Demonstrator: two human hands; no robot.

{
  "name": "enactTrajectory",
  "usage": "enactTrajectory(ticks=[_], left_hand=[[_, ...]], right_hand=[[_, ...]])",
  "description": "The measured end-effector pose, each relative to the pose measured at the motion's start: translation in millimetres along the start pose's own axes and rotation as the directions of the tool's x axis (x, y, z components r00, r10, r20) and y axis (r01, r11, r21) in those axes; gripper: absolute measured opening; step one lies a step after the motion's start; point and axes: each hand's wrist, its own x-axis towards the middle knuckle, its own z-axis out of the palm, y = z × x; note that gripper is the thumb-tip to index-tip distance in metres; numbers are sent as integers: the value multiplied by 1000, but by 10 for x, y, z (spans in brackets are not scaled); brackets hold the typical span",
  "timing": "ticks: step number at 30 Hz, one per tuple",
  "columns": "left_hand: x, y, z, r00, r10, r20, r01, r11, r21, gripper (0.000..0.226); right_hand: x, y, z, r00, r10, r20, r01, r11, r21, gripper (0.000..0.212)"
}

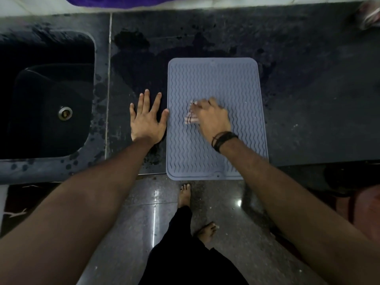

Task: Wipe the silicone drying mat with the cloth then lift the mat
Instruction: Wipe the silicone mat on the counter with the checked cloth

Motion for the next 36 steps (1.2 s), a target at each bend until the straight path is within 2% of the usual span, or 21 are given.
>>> enactTrajectory(ticks=[3,8,11,13,17,20,26,29,31,34,36], left_hand=[[-14,-7,4,1000,-1,-3,1,1000,-4,68],[-17,0,-4,1000,0,12,0,1000,-16,68],[-26,9,-5,1000,3,13,-3,1000,-21,67],[-16,14,-5,1000,6,16,-5,1000,-24,67],[-5,21,5,999,-2,35,2,1000,-11,66],[23,30,-24,999,-5,49,6,1000,-17,66],[312,43,-116,997,27,78,-25,999,-32,66],[345,23,-81,998,32,48,-31,999,-28,65],[349,26,-53,999,38,33,-37,999,-28,65],[351,23,-33,999,33,16,-32,999,-35,65],[343,23,-21,999,32,-3,-32,999,-42,66]], right_hand=[[-365,-54,53,998,-21,-53,24,999,47,53],[-707,-123,22,999,-32,-35,33,999,38,56],[-462,-112,-107,994,30,-105,-15,990,139,53],[-52,-86,-230,985,87,-147,-66,988,141,53],[667,-7,-238,989,147,-21,-146,987,63,54],[656,-25,-105,991,129,18,-129,991,20,58],[28,-129,37,994,93,-51,-92,996,16,51],[-71,-134,-79,998,38,57,-38,999,-11,54],[99,-95,-256,994,36,99,-36,999,-2,49],[629,-15,-469,997,79,-21,-78,997,26,50],[1015,52,-501,996,92,-1,-92,995,34,56]])
